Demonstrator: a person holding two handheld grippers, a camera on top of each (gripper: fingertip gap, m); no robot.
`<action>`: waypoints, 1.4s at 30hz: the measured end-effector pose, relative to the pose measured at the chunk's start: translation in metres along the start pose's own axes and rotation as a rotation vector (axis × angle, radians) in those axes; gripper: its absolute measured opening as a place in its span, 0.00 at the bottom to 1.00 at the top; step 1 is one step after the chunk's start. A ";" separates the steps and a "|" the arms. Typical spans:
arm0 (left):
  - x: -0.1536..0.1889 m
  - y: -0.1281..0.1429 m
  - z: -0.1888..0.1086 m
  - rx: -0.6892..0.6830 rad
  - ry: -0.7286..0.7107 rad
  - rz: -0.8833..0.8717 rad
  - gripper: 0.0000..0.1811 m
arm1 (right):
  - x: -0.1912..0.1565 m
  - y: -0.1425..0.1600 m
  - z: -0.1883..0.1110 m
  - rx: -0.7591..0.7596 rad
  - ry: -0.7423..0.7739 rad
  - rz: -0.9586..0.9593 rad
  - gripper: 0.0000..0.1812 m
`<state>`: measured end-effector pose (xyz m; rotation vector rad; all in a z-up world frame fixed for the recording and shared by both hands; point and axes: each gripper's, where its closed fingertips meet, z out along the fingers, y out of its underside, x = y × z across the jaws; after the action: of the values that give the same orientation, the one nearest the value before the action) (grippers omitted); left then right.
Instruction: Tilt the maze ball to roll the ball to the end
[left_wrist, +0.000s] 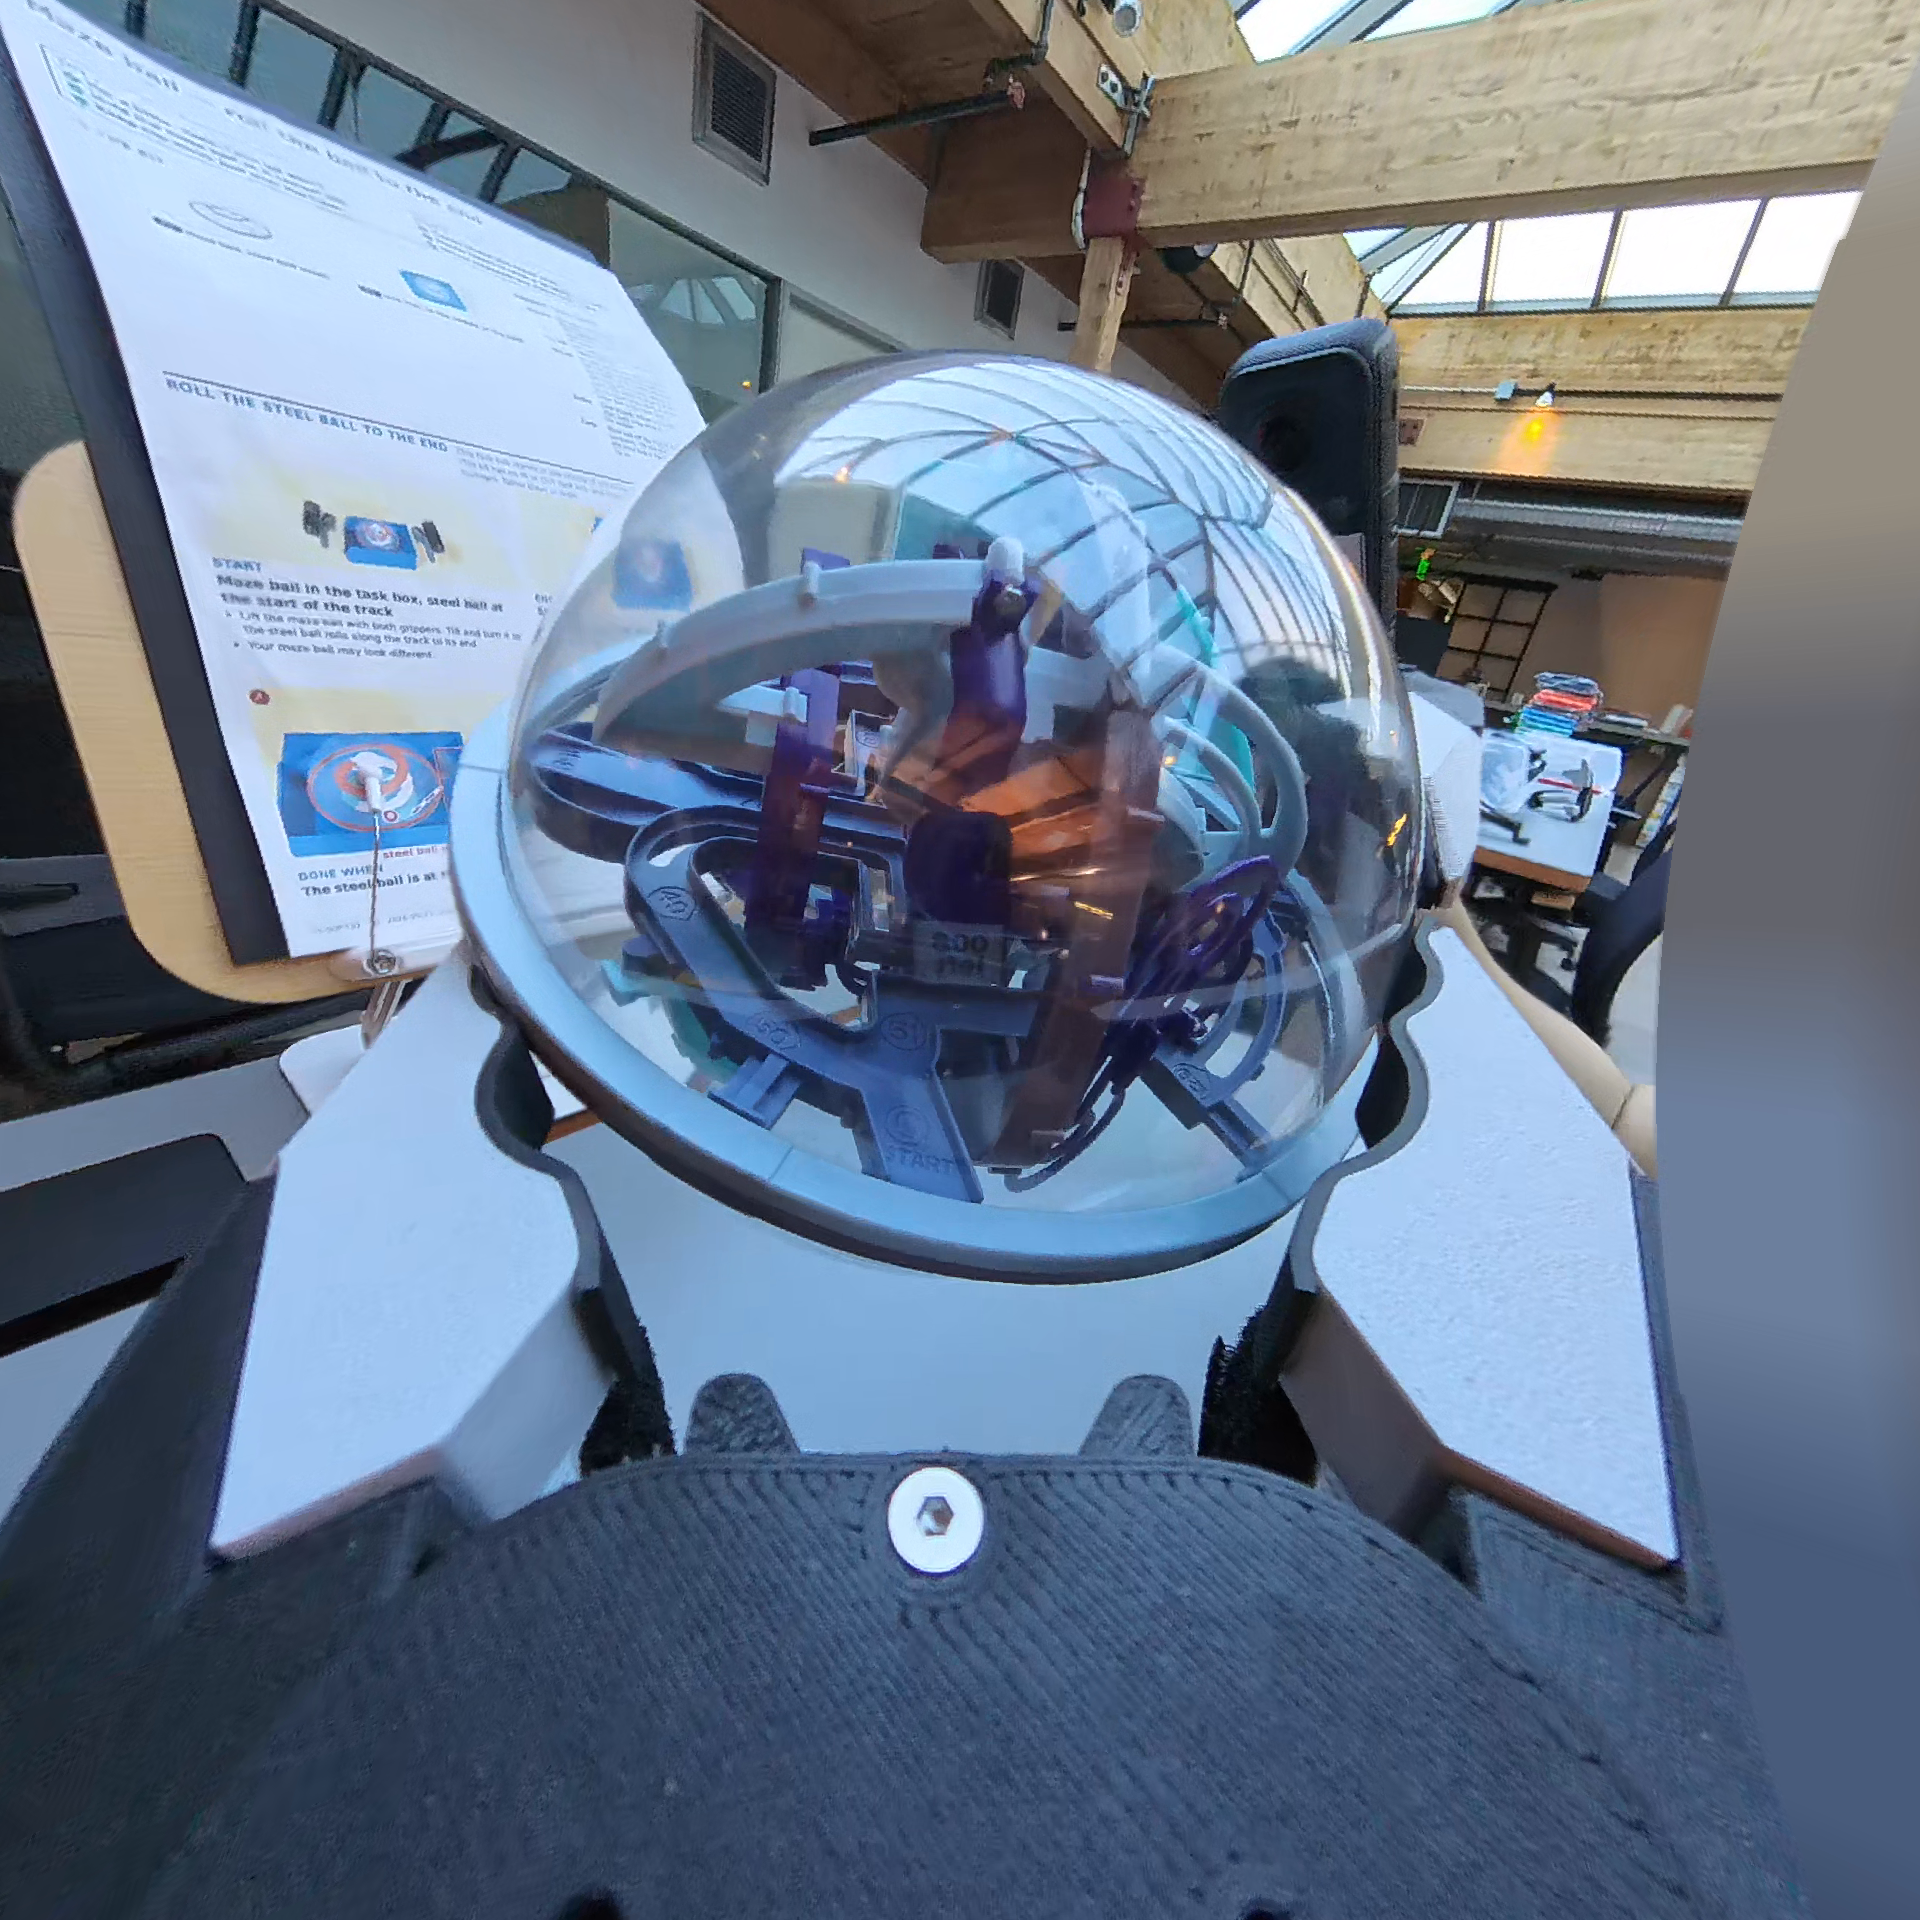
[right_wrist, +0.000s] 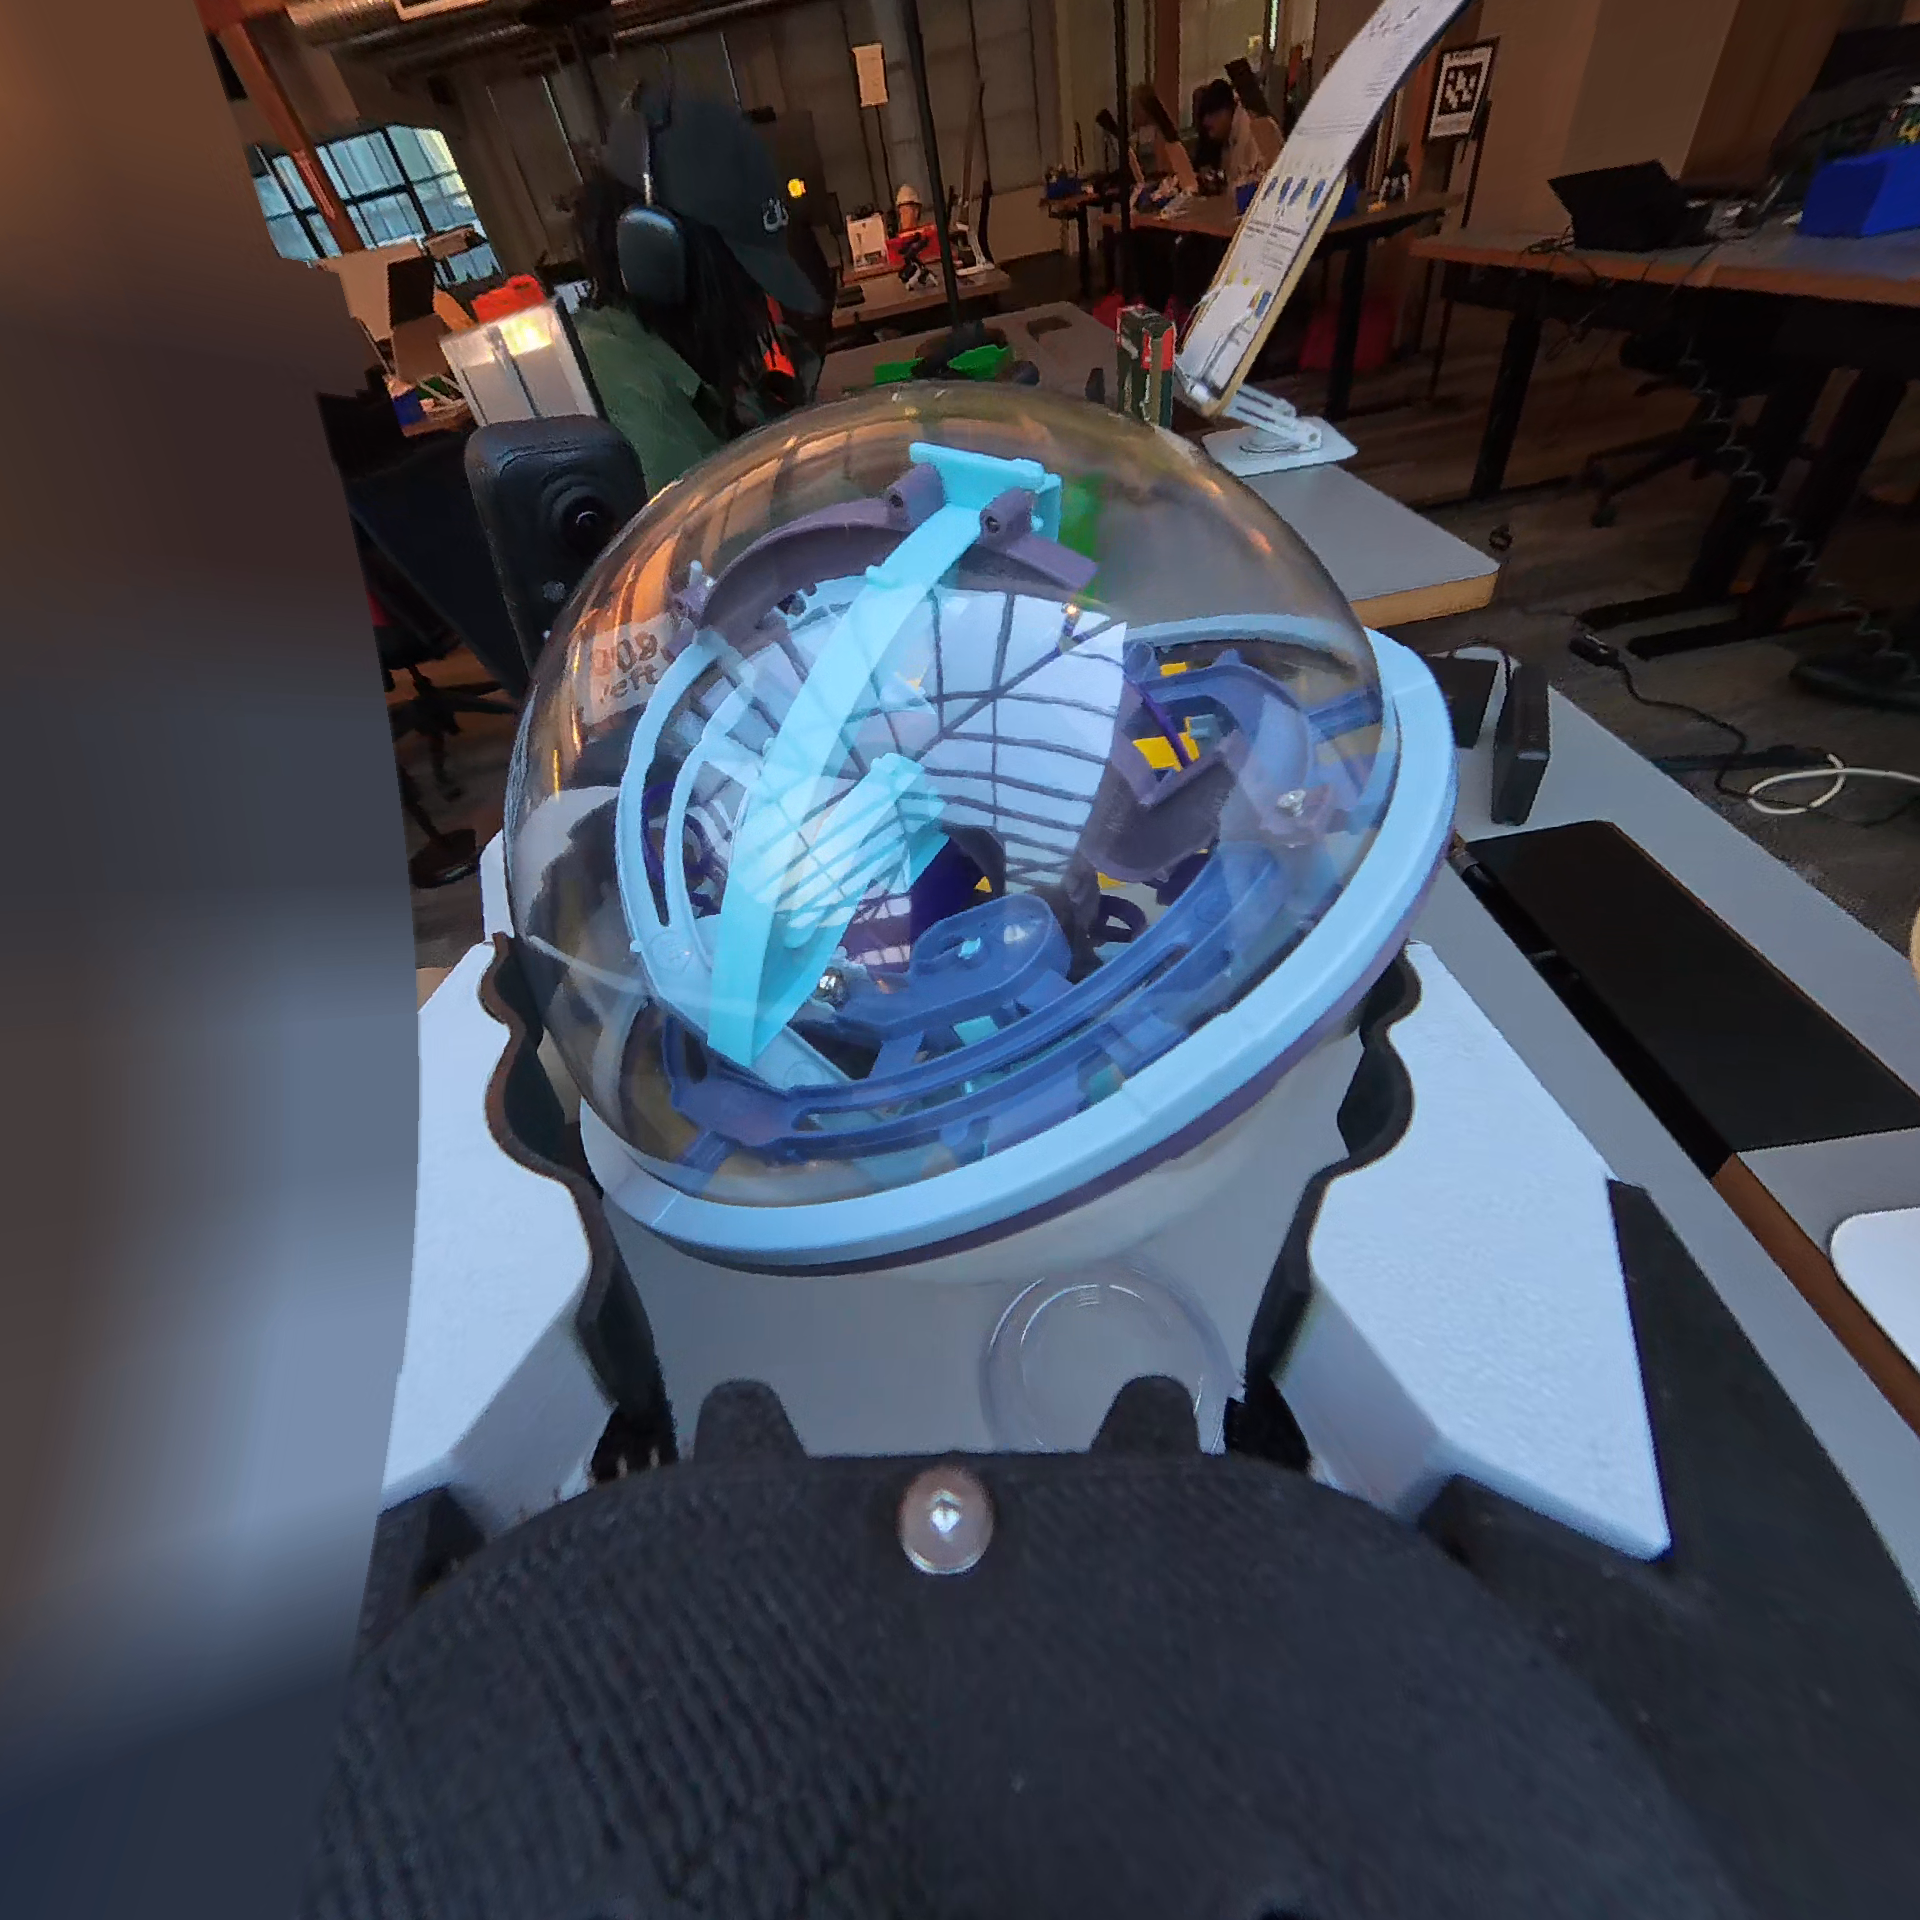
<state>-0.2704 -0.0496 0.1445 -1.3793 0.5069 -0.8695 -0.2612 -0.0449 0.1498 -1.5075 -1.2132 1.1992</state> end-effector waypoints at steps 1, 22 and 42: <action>0.000 -0.006 0.001 -0.003 0.008 -0.005 0.87 | 0.000 -0.006 -0.001 -0.002 0.009 0.003 0.84; 0.012 -0.092 0.003 -0.017 0.182 -0.170 0.87 | -0.022 -0.091 -0.007 -0.018 0.203 0.134 0.87; 0.033 -0.114 -0.009 -0.012 0.165 -0.134 0.87 | -0.049 -0.107 -0.012 0.011 0.176 0.138 0.84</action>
<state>-0.2835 -0.0770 0.2602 -1.3707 0.5504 -1.0969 -0.2727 -0.0742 0.2634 -1.6728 -0.9982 1.1334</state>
